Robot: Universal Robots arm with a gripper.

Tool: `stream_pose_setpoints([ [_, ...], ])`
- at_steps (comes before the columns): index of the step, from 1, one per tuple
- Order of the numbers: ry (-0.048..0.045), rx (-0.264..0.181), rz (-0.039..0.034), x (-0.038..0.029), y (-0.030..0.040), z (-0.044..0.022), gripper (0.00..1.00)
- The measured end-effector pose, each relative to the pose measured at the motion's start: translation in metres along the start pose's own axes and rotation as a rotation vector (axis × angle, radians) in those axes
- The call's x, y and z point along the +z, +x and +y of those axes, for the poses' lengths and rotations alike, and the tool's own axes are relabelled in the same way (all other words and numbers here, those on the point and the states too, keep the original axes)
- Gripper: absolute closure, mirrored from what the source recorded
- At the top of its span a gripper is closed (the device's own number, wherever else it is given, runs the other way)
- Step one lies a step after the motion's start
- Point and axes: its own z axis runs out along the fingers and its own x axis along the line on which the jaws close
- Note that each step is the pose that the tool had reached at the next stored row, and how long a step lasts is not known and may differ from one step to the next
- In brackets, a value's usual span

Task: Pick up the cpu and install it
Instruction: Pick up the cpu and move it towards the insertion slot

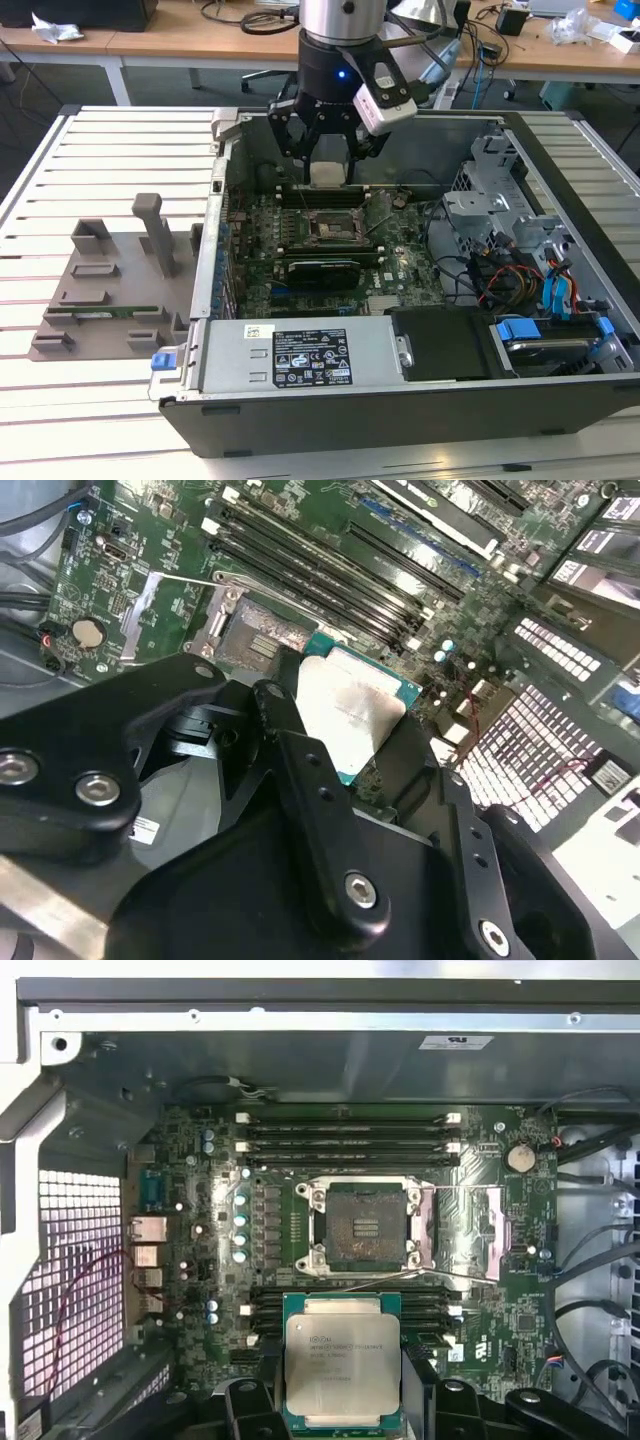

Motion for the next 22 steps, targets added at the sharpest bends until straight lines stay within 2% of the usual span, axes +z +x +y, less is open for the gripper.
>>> stream_pose_setpoints([
  [14,0.0041,0.000,0.0009,0.0110,-0.0144,0.0037,0.45],
  [18,0.0046,0.000,0.0011,0.0146,-0.0161,0.0047,0.45],
  [20,0.0046,0.000,0.0012,0.0169,-0.0165,0.0058,0.45],
  [22,0.0057,0.000,0.0011,0.0204,-0.0175,0.0104,0.45],
])
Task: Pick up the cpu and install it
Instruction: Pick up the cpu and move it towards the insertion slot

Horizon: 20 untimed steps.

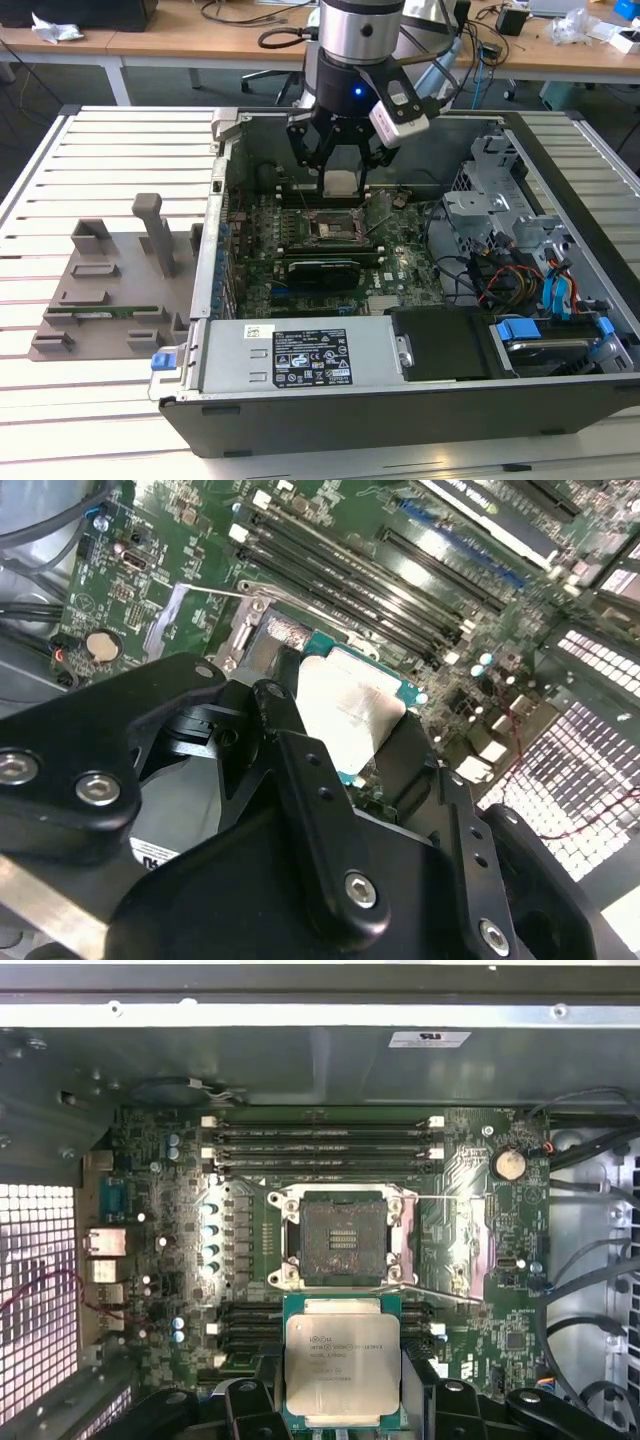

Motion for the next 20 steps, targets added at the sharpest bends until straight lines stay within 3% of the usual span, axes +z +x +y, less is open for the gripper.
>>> stream_pose_setpoints([
  [5,0.0078,-0.001,-0.0002,0.0063,-0.0042,0.0133,0.45],
  [14,0.0167,-0.003,-0.0003,0.0183,-0.0078,0.0260,0.45],
  [20,0.0208,-0.004,-0.0003,0.0210,-0.0081,0.0276,0.45],
])
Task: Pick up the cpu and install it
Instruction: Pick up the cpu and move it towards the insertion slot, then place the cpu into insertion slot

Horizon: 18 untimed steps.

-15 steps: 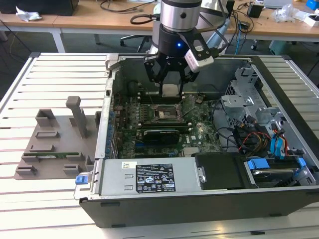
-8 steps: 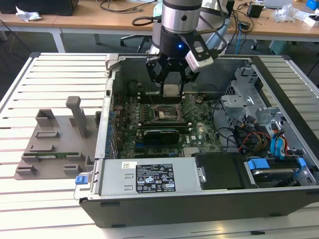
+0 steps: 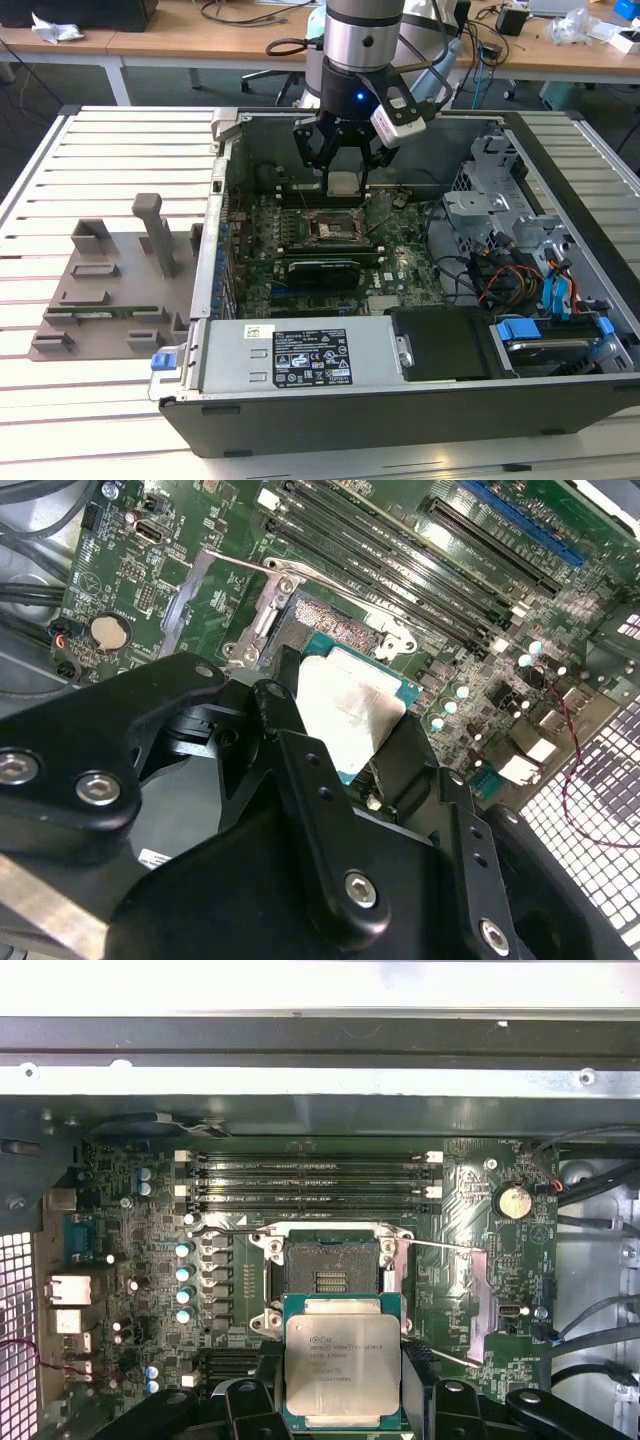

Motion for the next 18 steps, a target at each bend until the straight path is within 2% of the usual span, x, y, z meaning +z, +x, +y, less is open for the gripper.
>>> stream_pose_setpoints([
  [12,0.0009,0.000,0.0000,0.0000,0.0000,0.0000,0.45],
  [18,0.0011,0.039,0.0016,0.0000,0.0000,0.0000,0.45],
])
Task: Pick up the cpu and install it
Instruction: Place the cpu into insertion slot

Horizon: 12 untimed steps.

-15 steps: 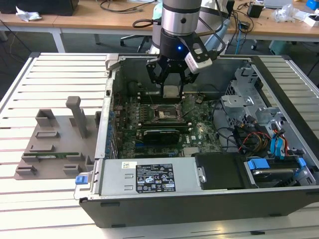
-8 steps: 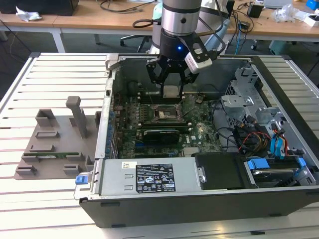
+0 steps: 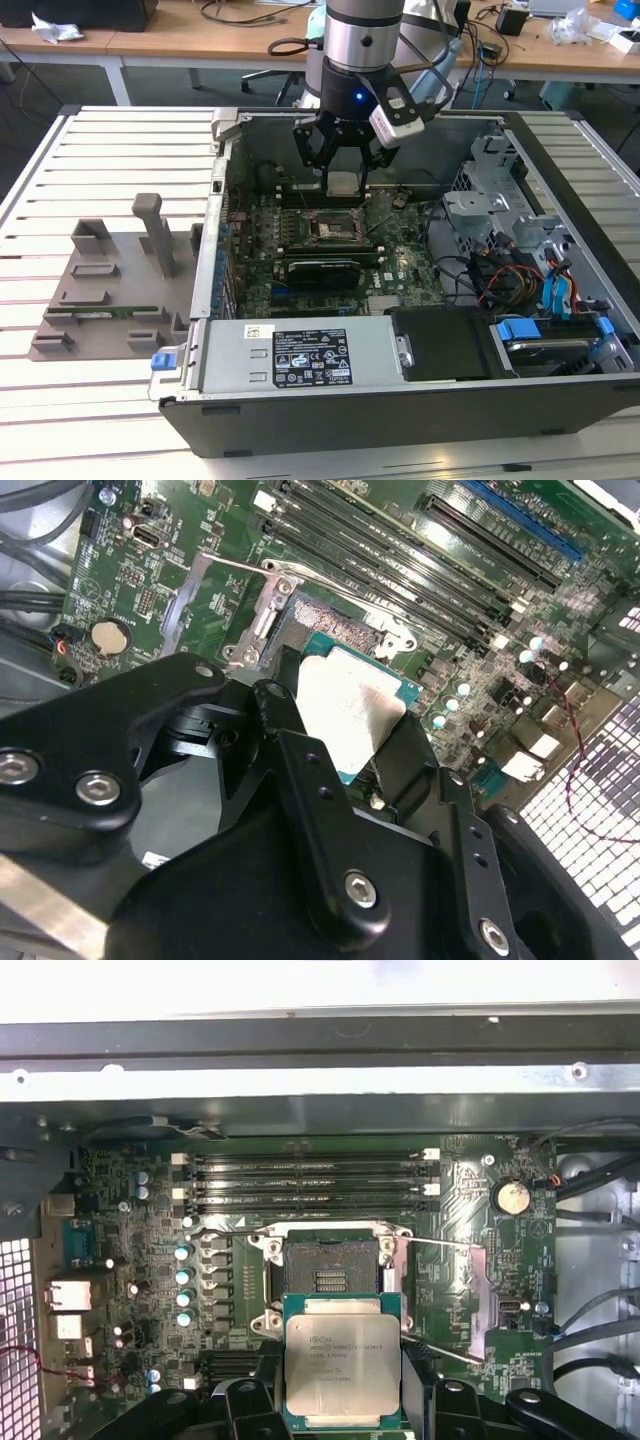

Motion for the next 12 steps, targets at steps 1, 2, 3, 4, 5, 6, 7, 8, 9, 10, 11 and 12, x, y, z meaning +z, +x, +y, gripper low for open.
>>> stream_pose_setpoints([
  [1,0.0000,0.008,0.0003,0.0000,0.0000,0.0000,0.45],
  [2,0.0000,0.018,0.0006,0.0000,0.0000,0.0000,0.45],
  [3,0.0001,0.029,0.0011,0.0000,0.0000,0.0000,0.45],
  [4,0.0003,0.037,0.0015,0.0000,0.0000,0.0000,0.45],
  [5,0.0004,0.046,0.0018,0.0000,0.0000,0.0000,0.45],
  [6,0.0005,0.060,0.0024,0.0000,0.0000,0.0000,0.45],
  [7,0.0006,0.069,0.0028,0.0000,0.0000,0.0000,0.45],
  [8,0.0007,0.083,0.0034,0.0000,0.0000,0.0000,0.45],
  [9,0.0007,0.093,0.0038,0.0001,0.0000,0.0000,0.45],
  [10,0.0007,0.100,0.0041,0.0000,0.0000,0.0000,0.45],
  [11,0.0008,0.114,0.0047,0.0001,0.0000,0.0000,0.45],
  [12,0.0011,0.131,0.0054,0.0001,0.0000,0.0000,0.45],
])
